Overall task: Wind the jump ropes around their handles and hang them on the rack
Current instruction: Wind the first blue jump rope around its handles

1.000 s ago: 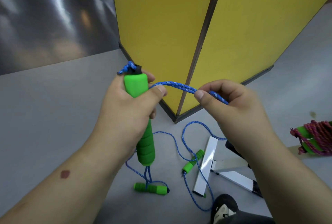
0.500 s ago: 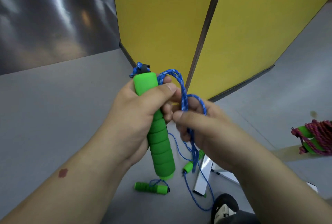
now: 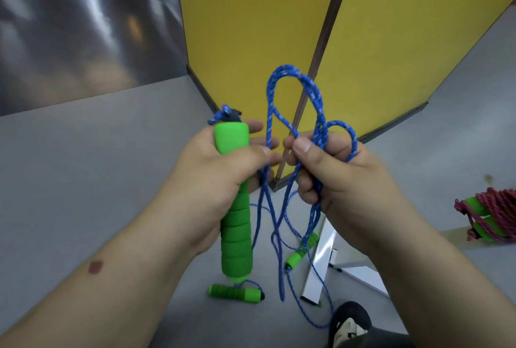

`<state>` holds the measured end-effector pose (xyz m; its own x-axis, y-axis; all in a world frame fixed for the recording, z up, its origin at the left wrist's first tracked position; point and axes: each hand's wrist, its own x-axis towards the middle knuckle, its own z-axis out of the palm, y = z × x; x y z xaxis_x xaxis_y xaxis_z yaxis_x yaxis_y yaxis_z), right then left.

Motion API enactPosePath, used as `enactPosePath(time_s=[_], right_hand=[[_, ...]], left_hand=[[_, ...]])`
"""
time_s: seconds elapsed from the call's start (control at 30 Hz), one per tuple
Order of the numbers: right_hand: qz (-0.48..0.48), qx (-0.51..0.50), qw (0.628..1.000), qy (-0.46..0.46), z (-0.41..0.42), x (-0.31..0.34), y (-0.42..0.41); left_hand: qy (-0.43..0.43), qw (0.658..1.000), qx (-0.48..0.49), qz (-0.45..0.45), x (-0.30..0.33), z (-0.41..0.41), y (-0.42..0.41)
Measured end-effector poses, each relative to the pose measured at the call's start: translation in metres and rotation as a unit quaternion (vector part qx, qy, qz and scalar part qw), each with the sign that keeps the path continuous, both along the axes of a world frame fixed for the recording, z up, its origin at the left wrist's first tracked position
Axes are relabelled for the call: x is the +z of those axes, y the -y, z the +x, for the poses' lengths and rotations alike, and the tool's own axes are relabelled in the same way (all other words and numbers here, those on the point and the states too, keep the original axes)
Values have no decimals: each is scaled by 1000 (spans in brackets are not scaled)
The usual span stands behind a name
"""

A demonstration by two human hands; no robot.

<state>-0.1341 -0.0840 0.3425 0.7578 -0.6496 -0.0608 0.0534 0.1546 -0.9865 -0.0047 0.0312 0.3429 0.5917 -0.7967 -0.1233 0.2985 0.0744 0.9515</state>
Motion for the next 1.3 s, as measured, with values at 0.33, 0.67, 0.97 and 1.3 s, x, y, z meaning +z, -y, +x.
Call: enactPosePath(time_s=[0.33, 0.67, 0.97, 1.3], right_hand=[[3, -79, 997, 8, -3, 2, 1], [-12, 143, 979, -146, -10, -5, 2], [-85, 223, 958, -159, -1, -13, -9], [-44, 185, 976, -101, -4, -8, -3]], left_hand=[[73, 996, -45, 33, -13, -25, 8], [-40, 994, 95, -46, 7, 3, 5], [-229, 967, 101, -49, 15, 1, 3], [-204, 972, 111, -23, 9, 8, 2]])
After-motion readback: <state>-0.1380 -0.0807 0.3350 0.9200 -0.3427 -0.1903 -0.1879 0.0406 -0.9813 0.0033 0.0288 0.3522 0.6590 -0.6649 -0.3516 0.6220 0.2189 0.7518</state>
